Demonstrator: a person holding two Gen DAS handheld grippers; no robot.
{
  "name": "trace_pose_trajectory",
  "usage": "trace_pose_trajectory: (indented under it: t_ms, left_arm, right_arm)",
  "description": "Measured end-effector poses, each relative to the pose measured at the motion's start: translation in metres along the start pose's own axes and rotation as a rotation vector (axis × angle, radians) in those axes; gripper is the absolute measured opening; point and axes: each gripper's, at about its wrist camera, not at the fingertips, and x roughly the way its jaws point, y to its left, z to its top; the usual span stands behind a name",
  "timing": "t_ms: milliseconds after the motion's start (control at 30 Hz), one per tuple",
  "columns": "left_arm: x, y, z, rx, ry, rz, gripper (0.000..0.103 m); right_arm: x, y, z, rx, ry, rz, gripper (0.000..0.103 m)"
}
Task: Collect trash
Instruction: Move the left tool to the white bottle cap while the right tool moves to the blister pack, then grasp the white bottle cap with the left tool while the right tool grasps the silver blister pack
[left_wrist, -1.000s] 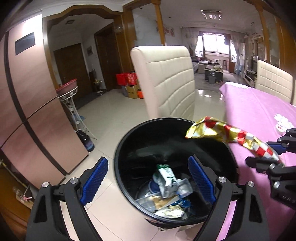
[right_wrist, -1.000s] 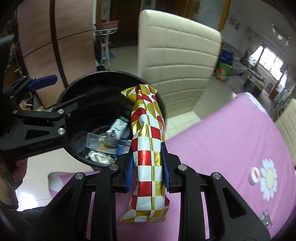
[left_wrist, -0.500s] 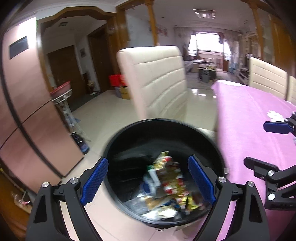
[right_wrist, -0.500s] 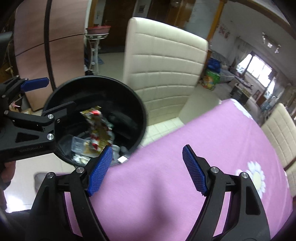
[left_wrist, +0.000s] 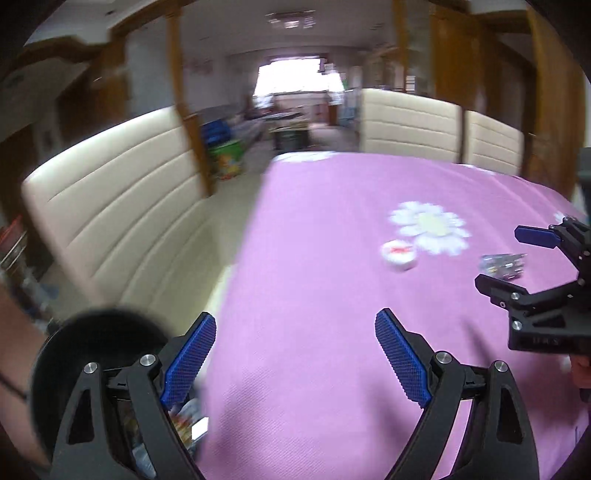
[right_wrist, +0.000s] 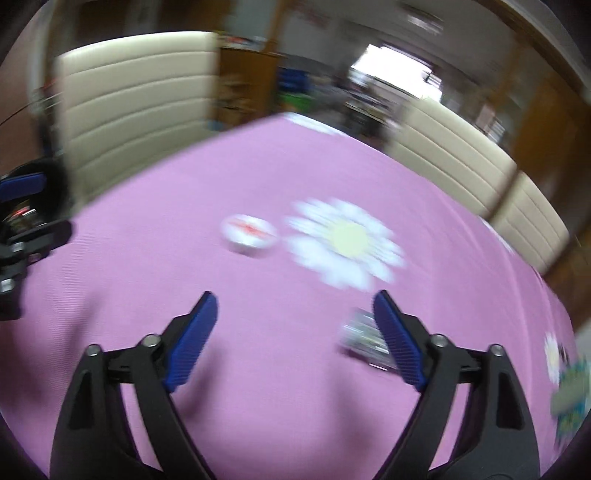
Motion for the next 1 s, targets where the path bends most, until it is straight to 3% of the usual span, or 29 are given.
trace_pose_trajectory:
  t_ms: [133,333,533,833,933,1000]
  left_arm:
    - [0.028,-0.034,0.022,0.091,0.004,-0.048,0.086]
    - [0.062,-0.061,0.032,0.140,0.030,-0.133,0.086]
    - [0.090,-0.067,0.042,0.153,0.083,-0.147,0.086]
    - [0.119,-0.087,0.055,0.259,0.149,-0.114,0.086]
    - [0.128,-0.085,0.059,0.257,0.172,-0.105,0.086]
    - [0.132,-0.081,0.058,0.245,0.194,-0.117,0.086]
  right_arm:
    - [0.010,-0.042,-0.012,0.110,0.046,-0.023,0.094]
    - [0.026,-0.056,-0.020,0.154,0.075,-0.043,0.096]
    - [0.046,-0.059,-0.019,0.183,0.115,-0.025,0.096]
    - [0.052,-0.061,-0.012,0.197,0.115,-0.026,0.095]
    - [0.055,-0.060,-0.015,0.192,0.131,-0.010,0.085]
    - [0.059,-0.061,-0.016,0.193,0.155,0.012,0.065]
